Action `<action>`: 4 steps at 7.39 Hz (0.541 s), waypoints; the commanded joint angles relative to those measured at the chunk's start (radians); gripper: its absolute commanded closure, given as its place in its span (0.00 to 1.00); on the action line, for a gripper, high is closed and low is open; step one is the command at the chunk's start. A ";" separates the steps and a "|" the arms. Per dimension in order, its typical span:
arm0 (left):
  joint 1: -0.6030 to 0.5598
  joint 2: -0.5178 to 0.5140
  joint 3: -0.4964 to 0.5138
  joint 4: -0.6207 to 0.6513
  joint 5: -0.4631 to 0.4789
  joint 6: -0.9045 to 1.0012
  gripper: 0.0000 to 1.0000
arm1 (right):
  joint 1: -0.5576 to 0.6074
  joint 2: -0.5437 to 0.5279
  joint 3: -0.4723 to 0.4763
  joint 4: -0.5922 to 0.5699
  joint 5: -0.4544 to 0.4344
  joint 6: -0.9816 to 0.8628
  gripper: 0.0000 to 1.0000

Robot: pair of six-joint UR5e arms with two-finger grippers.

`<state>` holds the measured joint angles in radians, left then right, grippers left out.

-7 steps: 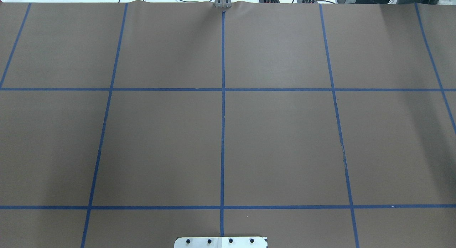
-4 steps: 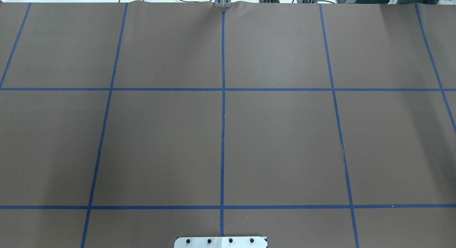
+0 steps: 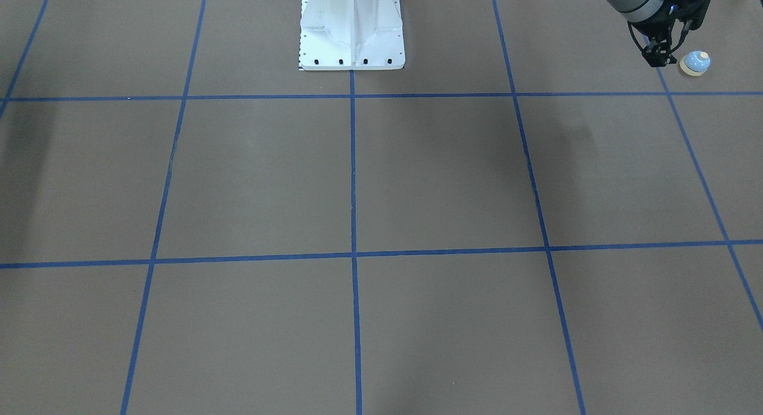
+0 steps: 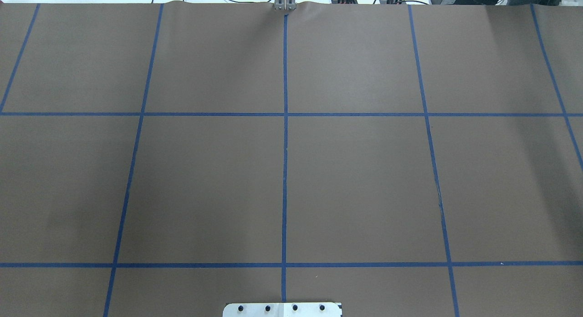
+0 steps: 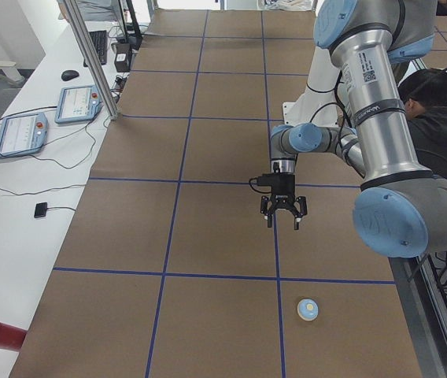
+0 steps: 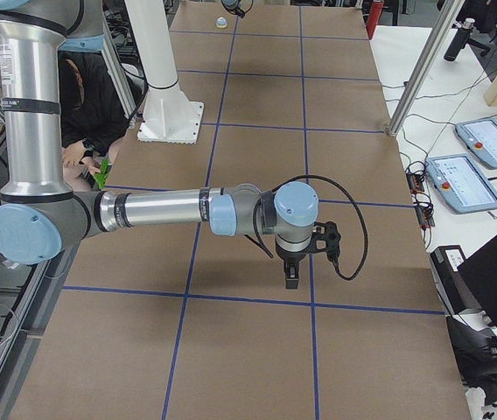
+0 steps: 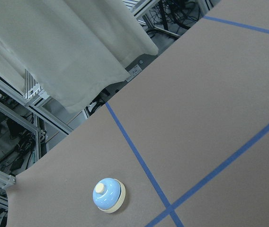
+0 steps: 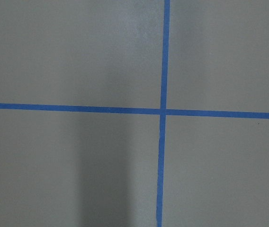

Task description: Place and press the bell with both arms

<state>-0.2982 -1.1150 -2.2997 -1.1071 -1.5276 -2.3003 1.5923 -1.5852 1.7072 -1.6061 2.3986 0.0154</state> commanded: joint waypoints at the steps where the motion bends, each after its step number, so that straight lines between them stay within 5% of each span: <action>1: 0.068 0.120 0.150 -0.255 0.001 -0.251 0.00 | 0.000 0.001 0.005 0.000 -0.001 -0.002 0.01; 4: 0.086 0.185 0.272 -0.376 -0.003 -0.531 0.00 | 0.000 -0.001 0.029 -0.002 0.000 0.000 0.01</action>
<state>-0.2234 -0.9457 -2.0624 -1.4581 -1.5273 -2.7132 1.5923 -1.5849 1.7253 -1.6064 2.3979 0.0152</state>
